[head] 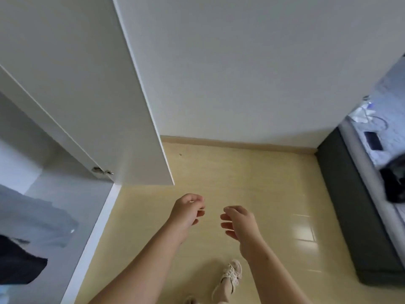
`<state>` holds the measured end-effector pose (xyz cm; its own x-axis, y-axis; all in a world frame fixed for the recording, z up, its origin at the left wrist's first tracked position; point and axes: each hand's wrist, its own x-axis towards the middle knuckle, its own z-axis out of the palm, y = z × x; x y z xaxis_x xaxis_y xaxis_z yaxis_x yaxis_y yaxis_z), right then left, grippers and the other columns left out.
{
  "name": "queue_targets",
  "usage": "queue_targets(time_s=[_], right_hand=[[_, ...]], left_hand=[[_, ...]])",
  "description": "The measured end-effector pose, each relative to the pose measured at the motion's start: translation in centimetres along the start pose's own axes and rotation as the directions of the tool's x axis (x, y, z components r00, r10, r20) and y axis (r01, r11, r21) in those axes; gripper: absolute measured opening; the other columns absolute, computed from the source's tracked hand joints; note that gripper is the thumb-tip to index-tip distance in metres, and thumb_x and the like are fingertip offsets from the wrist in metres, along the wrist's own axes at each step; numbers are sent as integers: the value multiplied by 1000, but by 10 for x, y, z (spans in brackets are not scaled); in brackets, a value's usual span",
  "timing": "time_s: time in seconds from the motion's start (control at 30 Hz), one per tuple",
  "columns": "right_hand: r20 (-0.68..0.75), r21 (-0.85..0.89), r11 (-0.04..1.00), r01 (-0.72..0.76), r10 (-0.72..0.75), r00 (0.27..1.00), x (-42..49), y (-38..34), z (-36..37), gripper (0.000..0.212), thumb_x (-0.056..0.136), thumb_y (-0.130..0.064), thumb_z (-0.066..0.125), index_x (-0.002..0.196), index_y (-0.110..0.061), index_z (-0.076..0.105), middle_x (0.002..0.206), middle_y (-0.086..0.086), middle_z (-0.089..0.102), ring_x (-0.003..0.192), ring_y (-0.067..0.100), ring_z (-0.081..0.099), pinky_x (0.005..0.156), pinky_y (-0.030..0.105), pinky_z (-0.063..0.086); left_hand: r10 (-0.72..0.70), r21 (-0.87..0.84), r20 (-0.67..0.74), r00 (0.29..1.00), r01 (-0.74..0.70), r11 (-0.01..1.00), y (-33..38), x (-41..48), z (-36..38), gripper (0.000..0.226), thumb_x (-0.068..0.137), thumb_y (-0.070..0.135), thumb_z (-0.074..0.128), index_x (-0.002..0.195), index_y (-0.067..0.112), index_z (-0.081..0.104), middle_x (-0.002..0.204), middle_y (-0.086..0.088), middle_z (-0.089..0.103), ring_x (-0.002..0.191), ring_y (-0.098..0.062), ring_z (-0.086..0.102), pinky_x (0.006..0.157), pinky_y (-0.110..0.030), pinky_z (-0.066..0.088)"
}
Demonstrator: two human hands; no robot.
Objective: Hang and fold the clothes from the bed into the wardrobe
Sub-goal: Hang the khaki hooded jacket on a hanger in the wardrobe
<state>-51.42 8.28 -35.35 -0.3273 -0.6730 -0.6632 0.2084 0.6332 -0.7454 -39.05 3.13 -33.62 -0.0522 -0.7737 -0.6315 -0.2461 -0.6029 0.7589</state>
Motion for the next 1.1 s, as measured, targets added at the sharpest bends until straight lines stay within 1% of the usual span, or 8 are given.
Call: queue_targets(time_s=[0.1, 0.23, 0.37, 0.5, 0.73, 0.9, 1.0, 1.1], right_hand=[[-143, 101, 995, -23, 38, 989, -18, 23, -58, 11, 91, -12, 51, 83, -15, 58, 75, 1, 60, 60, 14, 54, 58, 25, 41], [-279, 228, 974, 5, 60, 958, -40, 45, -135, 11, 91, -13, 51, 84, -14, 58, 76, 1, 61, 60, 14, 54, 57, 24, 42], [-393, 305, 950, 69, 60, 918, -55, 58, -224, 9, 91, -14, 51, 86, -14, 59, 78, 1, 61, 64, 15, 55, 60, 25, 42], [-526, 370, 919, 139, 84, 846, -74, 78, -331, 10, 91, -13, 51, 84, -15, 58, 76, 1, 60, 63, 16, 54, 60, 25, 41], [-597, 452, 879, 153, 170, 784, -100, 111, -466, 10, 89, -10, 52, 82, -12, 58, 72, 3, 58, 58, 15, 51, 58, 24, 38], [-597, 506, 851, 143, 225, 770, -88, 119, -523, 9, 88, -9, 52, 83, -10, 59, 73, 5, 59, 60, 17, 51, 58, 24, 38], [-578, 518, 847, 120, 244, 779, -72, 114, -547, 10, 88, -8, 52, 83, -10, 59, 74, 5, 59, 59, 17, 51, 57, 24, 37], [-623, 536, 826, 172, 251, 741, -53, 105, -584, 12, 90, -5, 50, 81, -9, 58, 71, 6, 59, 59, 18, 49, 53, 23, 36]], left_hand=[[6, 95, 130, 992, -18, 995, -7, -17, 51, 11, 91, 14, 53, 85, 21, 58, 82, 1, 60, 72, -11, 60, 64, -24, 42], [30, 201, 294, 955, -92, 975, -5, -44, 134, 11, 91, 12, 51, 85, 20, 56, 77, 3, 58, 68, -10, 56, 59, -22, 37], [70, 253, 441, 895, -199, 947, 3, -76, 236, 15, 91, 9, 50, 83, 20, 57, 74, 4, 58, 64, -8, 55, 56, -21, 36], [71, 279, 555, 829, -266, 923, 3, -114, 341, 19, 91, 9, 49, 80, 22, 56, 75, 5, 59, 65, -8, 55, 58, -22, 37], [15, 317, 614, 789, -264, 911, -9, -161, 468, 18, 91, 8, 48, 81, 21, 56, 75, 4, 59, 64, -8, 55, 57, -22, 36], [-5, 364, 638, 770, -297, 883, -5, -165, 535, 17, 92, 8, 48, 84, 19, 57, 77, 3, 60, 64, -9, 55, 58, -22, 37], [-23, 394, 637, 771, -299, 869, 3, -154, 567, 17, 92, 8, 47, 85, 18, 58, 78, 2, 60, 65, -10, 55, 59, -22, 37], [-49, 422, 617, 785, -278, 863, 10, -136, 603, 18, 91, 6, 46, 84, 18, 58, 77, 1, 59, 64, -10, 54, 58, -23, 38]])
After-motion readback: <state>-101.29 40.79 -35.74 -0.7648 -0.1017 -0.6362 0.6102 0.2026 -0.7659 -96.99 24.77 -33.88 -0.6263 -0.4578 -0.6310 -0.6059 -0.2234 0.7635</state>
